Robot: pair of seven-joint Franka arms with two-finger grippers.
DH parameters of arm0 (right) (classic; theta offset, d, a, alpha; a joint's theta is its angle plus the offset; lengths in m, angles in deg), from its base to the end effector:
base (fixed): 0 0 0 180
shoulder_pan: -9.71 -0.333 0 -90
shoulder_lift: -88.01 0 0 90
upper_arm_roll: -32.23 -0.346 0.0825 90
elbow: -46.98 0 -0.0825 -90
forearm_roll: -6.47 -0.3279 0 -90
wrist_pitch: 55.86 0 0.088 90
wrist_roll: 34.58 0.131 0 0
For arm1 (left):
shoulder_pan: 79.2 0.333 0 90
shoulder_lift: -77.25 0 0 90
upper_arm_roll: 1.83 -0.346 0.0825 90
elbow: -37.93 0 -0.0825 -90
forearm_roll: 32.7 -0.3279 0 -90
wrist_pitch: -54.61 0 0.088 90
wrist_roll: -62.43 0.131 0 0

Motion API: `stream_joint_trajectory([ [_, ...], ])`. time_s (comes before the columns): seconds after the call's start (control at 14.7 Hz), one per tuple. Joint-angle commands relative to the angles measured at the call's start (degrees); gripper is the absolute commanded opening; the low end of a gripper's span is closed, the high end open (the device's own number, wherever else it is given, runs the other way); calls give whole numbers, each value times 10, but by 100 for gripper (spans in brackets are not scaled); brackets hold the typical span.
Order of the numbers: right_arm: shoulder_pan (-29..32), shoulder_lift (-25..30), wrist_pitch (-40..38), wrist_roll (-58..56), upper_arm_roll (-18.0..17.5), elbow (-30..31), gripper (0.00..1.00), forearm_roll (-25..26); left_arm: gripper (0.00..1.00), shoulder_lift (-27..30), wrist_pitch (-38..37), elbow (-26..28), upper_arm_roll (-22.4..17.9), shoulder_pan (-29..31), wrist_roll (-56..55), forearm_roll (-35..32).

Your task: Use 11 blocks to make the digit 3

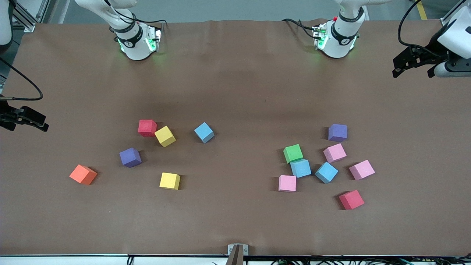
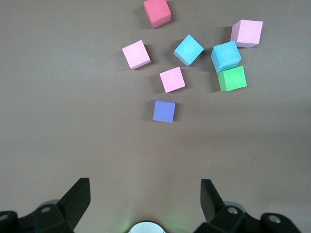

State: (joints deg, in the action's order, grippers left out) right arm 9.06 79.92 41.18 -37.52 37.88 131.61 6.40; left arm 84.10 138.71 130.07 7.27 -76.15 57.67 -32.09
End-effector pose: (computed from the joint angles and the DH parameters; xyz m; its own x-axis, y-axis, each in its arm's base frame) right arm 0.5575 -0.0443 0.6071 0.9966 -0.0338 0.0752 -0.0352 -0.9992 0.0165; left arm 0.4432 -0.0542 0.6620 0.9995 -0.0221 -0.0215 -0.0223 -0.9997 -0.0101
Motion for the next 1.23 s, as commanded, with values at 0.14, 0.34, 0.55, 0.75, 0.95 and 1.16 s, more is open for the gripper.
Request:
stream_joint_trajectory([
  [0.14, 7, 5, -3, 0, -5, 4, 100, 3, 100, -13, -6, -26, 1, 1, 5, -11],
  [0.34, 7, 5, -4, 0, -5, 4, 100, 3, 100, -28, -5, -39, 0, 0, 0, -11],
  [0.55, 8, 5, -4, 0, -5, 5, 100, 3, 100, -57, 29, -33, 7, -8, -28, -7],
  [0.75, 8, 5, -3, 0, -5, 5, 100, 2, 100, -118, 84, -31, 25, -26, -106, -4],
  [0.95, 8, 4, -2, 0, -5, 5, 100, -4, 100, -177, 136, -30, 34, -61, -217, -9],
  [1.16, 9, 3, -3, -1, -5, 5, 100, -6, 100, -225, 225, 0, 33, -103, -345, -11],
])
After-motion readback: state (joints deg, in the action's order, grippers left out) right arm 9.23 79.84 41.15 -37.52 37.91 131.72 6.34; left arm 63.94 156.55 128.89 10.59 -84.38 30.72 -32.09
